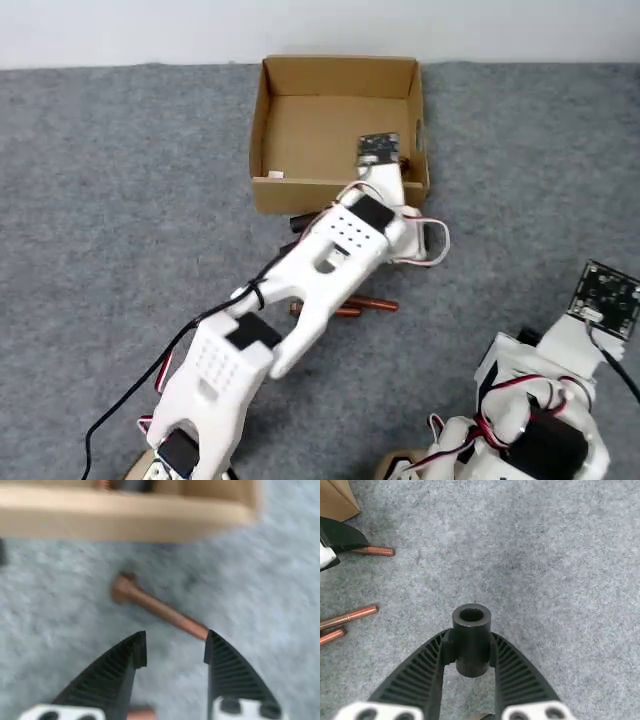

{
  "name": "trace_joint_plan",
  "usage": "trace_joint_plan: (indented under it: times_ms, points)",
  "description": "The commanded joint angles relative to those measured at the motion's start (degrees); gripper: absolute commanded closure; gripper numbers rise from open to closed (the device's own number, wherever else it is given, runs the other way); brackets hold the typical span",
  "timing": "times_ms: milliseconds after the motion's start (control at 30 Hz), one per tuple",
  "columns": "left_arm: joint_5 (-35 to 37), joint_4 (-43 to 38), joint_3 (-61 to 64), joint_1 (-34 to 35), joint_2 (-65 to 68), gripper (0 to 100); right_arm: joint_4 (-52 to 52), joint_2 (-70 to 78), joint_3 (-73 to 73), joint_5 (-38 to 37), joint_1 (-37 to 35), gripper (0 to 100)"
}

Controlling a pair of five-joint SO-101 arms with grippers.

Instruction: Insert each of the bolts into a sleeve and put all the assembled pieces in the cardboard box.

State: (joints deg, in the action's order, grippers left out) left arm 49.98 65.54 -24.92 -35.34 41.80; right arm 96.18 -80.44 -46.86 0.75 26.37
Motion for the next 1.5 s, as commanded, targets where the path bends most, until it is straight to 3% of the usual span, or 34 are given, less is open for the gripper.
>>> trace_joint_plan:
  times_ms: [0, 333, 633, 900, 1267, 1467]
  points:
    - [0.44, 3.34, -8.22, 3.08, 4.13, 80, -1.19, -0.04, 0.26, 0.35, 0.75, 99.1]
    - [0.35, 21.98, -36.7, 4.22, 22.07, 80, -1.27, -0.04, 0.18, 0.26, 0.75, 99.1]
    - [0.18, 33.67, -56.75, 1.32, 33.23, 80, -1.27, -0.04, 0.18, 0.26, 0.66, 99.1]
    - [0.18, 35.08, -56.66, 2.55, 33.85, 80, -1.27, -0.04, 0.18, 0.26, 0.66, 99.1]
    - [-1.76, 35.08, -53.41, 12.48, 26.2, 80, -1.27, -0.04, 0.18, 0.18, 0.57, 99.1]
    - [-2.29, 35.16, -53.14, 10.02, 21.01, 80, -1.27, -0.04, 0.18, 0.18, 0.48, 99.1]
